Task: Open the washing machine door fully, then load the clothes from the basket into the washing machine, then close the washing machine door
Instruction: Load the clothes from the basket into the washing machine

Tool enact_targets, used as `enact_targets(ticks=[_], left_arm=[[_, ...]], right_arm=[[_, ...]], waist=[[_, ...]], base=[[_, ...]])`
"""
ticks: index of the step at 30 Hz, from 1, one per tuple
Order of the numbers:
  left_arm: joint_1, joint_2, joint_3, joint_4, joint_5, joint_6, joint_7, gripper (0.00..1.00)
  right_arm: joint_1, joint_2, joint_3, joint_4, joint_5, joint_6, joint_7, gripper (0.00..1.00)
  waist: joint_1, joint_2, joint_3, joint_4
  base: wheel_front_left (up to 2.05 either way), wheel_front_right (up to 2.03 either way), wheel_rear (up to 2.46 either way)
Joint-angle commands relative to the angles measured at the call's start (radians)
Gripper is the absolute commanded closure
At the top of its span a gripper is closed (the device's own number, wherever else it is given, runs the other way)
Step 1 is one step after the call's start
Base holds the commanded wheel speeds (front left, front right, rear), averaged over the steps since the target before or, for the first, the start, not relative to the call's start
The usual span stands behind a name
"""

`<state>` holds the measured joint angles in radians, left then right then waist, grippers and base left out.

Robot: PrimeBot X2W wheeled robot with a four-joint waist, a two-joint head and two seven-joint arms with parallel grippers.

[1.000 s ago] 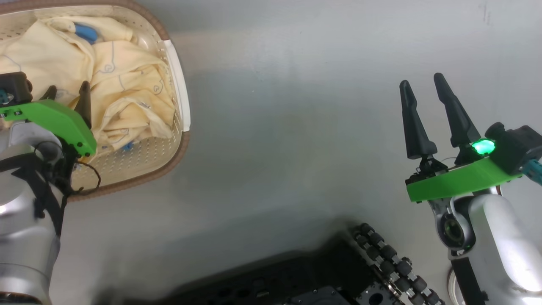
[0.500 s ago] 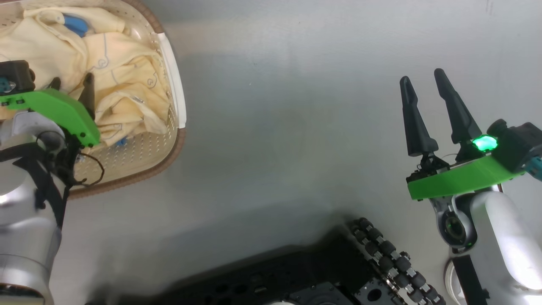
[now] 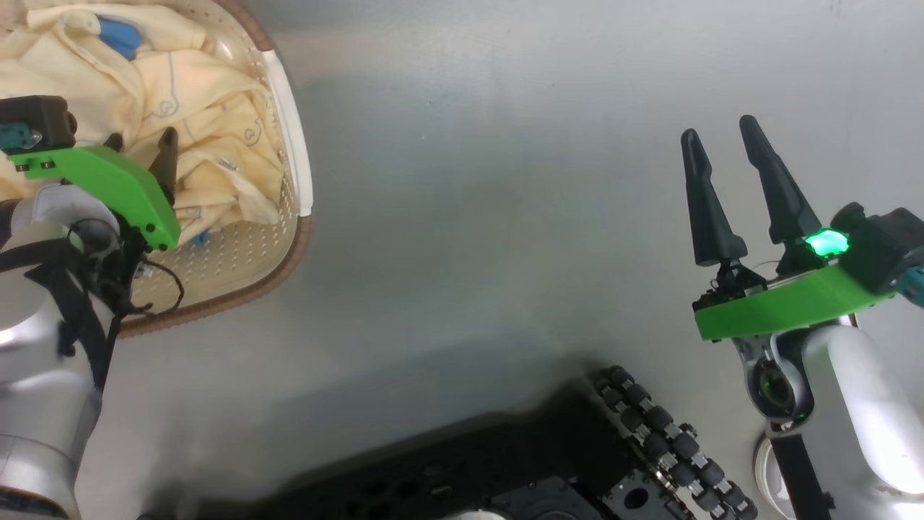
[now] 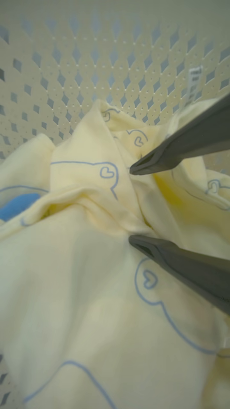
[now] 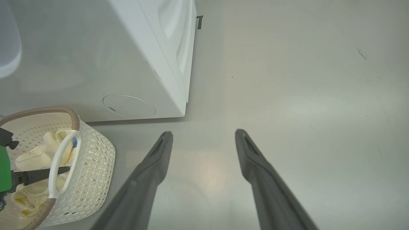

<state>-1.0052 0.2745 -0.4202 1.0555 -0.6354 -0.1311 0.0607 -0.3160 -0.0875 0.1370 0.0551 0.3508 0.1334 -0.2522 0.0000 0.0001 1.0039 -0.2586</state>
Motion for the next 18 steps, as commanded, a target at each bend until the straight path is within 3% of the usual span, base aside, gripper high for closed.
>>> enact_targets(ticks=[1,18], left_arm=[[0.02,0.045,0.009,-0.001,-0.003,0.0,-0.009,0.0],[-0.078,0.009,-0.104,0.132,0.081,0.009,-0.102,0.0]], right_arm=[[0.024,-0.016,0.014,-0.026,0.0,-0.003,-0.01,0.0],[0.02,-0.026,0.015,-0.038,0.003,-0.003,-0.01,0.0]], waist=[[0.0,-0.0001,0.004,-0.002],[0.0,-0.0001,0.031,-0.007]], base=[[0.0,0.0,0.0],[0.0,0.0,0.0]])
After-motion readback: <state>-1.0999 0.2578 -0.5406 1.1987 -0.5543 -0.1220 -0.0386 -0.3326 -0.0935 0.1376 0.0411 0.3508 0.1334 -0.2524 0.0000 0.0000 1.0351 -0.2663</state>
